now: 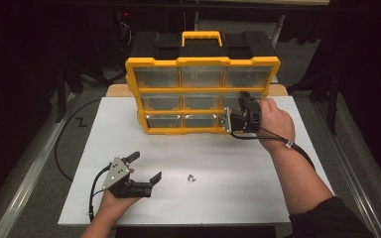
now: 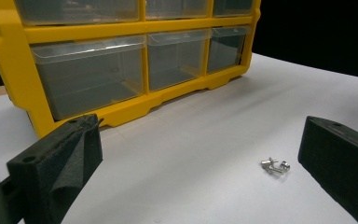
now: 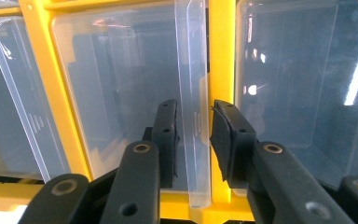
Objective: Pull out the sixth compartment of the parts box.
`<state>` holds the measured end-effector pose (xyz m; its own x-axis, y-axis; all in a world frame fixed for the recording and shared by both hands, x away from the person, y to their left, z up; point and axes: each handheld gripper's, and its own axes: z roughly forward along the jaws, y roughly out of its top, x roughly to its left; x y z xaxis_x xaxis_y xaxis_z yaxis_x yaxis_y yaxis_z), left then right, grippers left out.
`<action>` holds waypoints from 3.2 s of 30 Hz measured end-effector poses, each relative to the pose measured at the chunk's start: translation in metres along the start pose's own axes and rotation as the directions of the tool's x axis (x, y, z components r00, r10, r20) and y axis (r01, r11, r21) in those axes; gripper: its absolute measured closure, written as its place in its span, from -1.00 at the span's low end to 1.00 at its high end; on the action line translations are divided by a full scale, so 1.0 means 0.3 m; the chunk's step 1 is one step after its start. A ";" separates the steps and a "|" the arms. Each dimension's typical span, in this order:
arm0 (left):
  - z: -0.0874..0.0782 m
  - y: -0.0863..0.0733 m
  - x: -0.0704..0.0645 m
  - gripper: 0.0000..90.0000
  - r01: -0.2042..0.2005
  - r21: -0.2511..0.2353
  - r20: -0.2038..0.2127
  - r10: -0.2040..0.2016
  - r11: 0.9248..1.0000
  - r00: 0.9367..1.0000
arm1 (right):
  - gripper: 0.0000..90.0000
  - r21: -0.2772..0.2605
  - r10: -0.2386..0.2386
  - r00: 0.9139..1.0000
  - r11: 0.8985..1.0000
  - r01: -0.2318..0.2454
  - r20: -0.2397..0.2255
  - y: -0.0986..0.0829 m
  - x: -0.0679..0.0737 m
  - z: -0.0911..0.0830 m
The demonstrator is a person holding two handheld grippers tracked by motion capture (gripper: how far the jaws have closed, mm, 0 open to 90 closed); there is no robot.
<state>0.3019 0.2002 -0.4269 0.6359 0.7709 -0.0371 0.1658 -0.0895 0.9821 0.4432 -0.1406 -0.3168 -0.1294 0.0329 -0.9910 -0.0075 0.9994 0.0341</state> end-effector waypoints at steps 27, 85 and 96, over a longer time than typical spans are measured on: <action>-0.005 0.002 0.003 -0.99 -0.001 -0.013 -0.020 0.000 1.000 1.000 | 0.74 0.063 -0.057 0.997 0.997 0.053 0.060 0.028 0.030 0.009; -0.006 0.003 0.003 -0.99 -0.001 -0.013 -0.011 0.001 1.000 1.000 | 0.76 0.057 -0.082 0.996 0.995 0.083 -0.023 0.022 0.009 -0.133; -0.006 0.002 0.002 -0.99 -0.002 -0.012 -0.010 0.002 1.000 1.000 | 0.75 0.047 -0.079 0.997 0.996 0.080 -0.025 0.017 0.016 -0.165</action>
<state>0.3010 0.2017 -0.4259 0.6288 0.7769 -0.0338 0.1555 -0.0830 0.9843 0.3935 -0.1360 -0.3151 -0.1529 -0.0464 -0.9871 0.0290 0.9983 -0.0515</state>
